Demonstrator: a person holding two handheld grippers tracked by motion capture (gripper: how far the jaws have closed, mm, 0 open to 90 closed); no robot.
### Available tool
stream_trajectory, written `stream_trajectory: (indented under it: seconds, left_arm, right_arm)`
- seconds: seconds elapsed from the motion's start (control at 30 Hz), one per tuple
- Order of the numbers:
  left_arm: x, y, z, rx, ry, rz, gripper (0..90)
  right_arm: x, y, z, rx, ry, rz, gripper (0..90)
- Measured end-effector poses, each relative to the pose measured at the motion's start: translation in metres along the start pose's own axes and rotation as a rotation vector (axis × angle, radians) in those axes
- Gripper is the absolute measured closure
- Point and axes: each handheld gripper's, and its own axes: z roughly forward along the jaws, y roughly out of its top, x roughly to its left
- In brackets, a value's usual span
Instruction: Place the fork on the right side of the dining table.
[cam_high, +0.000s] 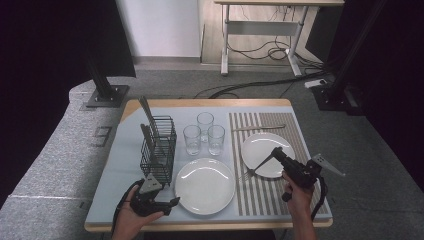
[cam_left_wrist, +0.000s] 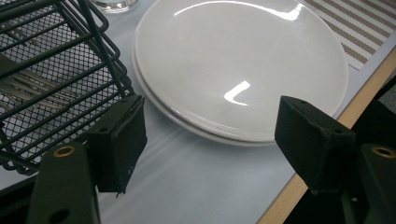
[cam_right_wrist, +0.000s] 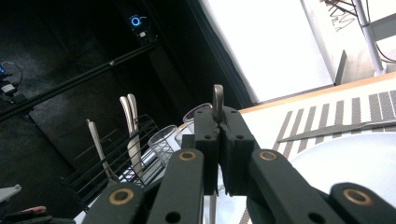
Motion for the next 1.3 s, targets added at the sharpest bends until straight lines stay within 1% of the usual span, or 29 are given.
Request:
stream_trajectory:
  seconds: [0.7, 0.97, 1.1, 1.3]
  left_arm:
    - [0.002, -0.002, -0.001, -0.002, 0.009, -0.008, 25.4]
    - [0.002, -0.002, 0.000, 0.002, 0.006, -0.007, 25.4]
    - [0.003, -0.002, -0.002, 0.001, 0.009, -0.006, 25.3]
    - [0.003, -0.002, -0.003, -0.004, 0.009, -0.009, 25.3]
  right_arm:
    - [0.000, -0.002, -0.005, 0.001, -0.012, 0.008, 86.4]
    - [0.000, -0.008, -0.006, 0.009, -0.027, 0.015, 86.4]
    - [0.000, -0.010, -0.009, 0.008, -0.032, 0.019, 86.4]
    - [-0.004, -0.013, -0.016, 0.006, -0.052, 0.035, 86.2]
